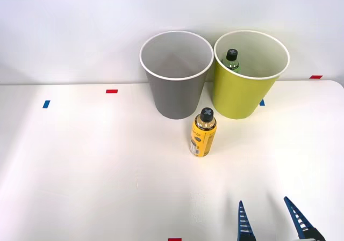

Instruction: Put cans in the gray bin, plastic bottles in the light green bin

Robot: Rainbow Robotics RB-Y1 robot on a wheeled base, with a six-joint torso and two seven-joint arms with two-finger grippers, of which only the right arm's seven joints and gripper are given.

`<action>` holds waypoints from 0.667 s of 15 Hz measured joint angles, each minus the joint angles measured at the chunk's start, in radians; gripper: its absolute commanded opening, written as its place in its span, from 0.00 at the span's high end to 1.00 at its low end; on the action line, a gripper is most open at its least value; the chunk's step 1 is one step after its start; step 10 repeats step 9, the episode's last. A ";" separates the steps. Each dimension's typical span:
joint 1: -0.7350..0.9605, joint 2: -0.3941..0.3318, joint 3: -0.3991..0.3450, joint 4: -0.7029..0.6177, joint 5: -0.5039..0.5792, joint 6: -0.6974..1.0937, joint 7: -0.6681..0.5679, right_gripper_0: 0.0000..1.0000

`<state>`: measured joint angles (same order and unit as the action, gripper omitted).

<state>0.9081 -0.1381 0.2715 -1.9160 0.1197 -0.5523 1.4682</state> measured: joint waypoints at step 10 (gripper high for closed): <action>0.000 0.000 0.000 0.000 0.000 0.000 0.000 0.00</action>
